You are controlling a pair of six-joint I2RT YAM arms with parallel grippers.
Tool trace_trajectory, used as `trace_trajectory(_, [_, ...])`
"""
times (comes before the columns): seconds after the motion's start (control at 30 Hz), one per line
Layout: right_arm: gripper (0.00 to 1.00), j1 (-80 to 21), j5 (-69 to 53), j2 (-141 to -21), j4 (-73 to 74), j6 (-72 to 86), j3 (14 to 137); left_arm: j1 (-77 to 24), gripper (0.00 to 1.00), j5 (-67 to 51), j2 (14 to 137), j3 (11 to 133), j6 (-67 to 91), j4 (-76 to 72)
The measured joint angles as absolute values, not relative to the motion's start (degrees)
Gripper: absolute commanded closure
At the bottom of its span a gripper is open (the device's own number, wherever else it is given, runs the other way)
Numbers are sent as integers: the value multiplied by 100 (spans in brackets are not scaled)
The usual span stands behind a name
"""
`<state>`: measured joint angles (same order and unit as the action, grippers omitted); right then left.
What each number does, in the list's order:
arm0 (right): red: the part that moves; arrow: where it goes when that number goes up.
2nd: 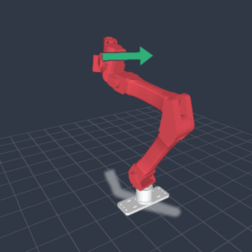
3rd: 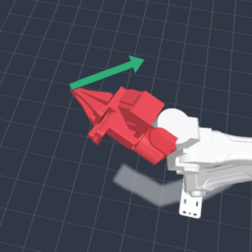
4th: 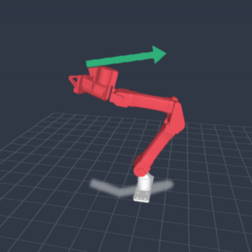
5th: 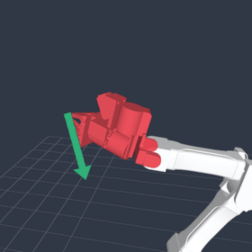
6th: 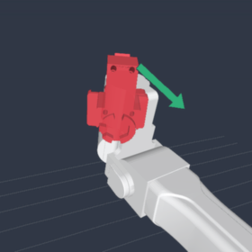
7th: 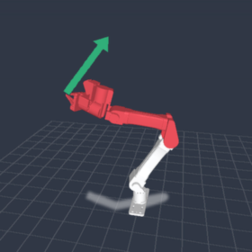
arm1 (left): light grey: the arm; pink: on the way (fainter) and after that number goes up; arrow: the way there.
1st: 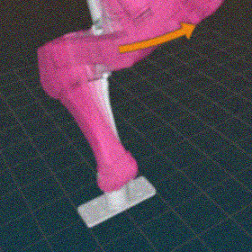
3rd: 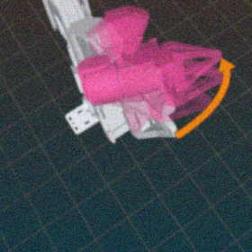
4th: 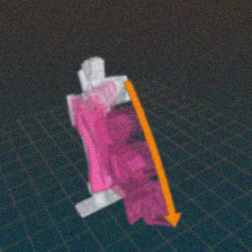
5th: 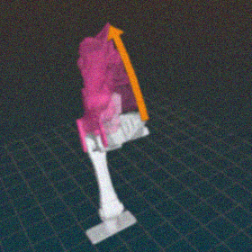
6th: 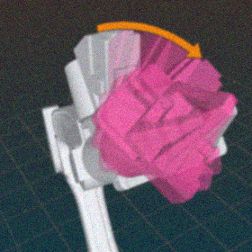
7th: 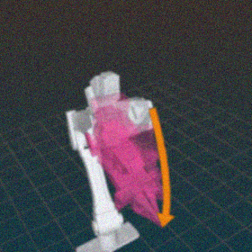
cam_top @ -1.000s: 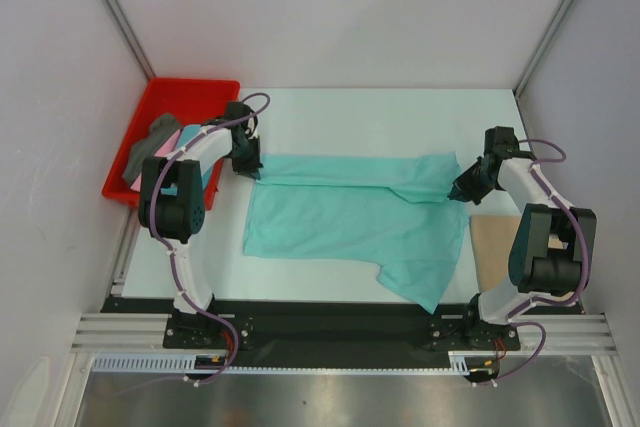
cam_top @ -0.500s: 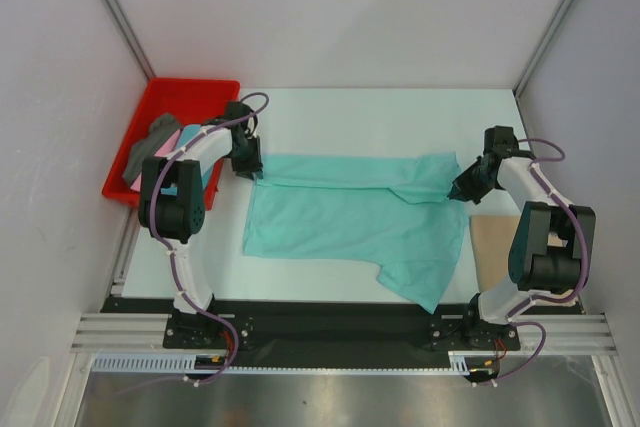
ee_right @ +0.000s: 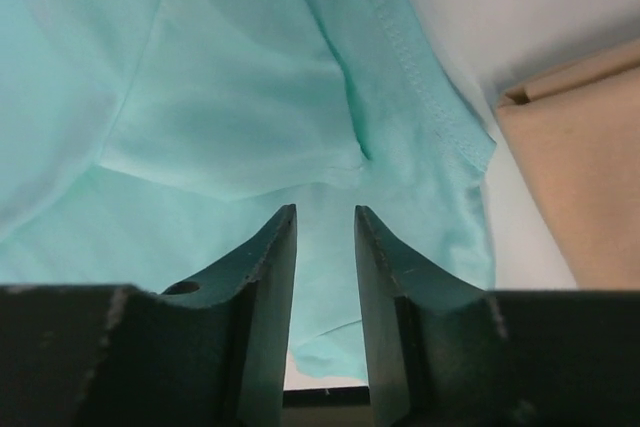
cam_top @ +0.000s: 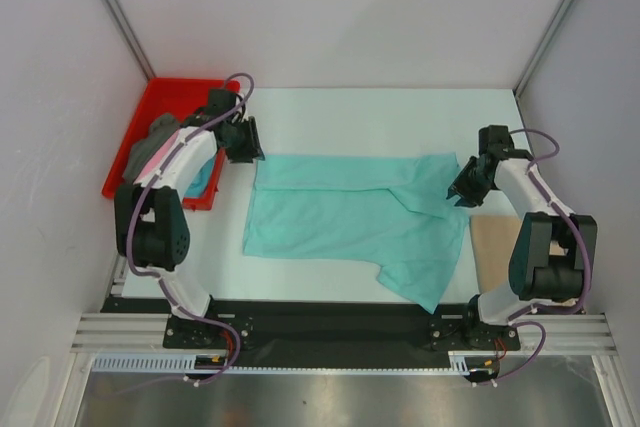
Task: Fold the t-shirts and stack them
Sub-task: Fold the tshirt
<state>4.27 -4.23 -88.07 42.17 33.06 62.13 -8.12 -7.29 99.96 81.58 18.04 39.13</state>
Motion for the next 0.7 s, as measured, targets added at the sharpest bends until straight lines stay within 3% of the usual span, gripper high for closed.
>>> trace_trajectory(0.07, [62, 338, -499, -8838, 4139, 3170, 6237, -812, 67, -974, 10167, 8337, 1802, 3813])
trace_trajectory(0.3, [54, -261, -902, -9529, 3505, 3146, 6536, -827, 69, -1586, 11181, 8534, 1791, 3527])
trace_trajectory(0.7, [42, 128, -891, -10245, 2961, 3218, 7231, -836, 52, -1345, 11297, 8676, 1638, 3527])
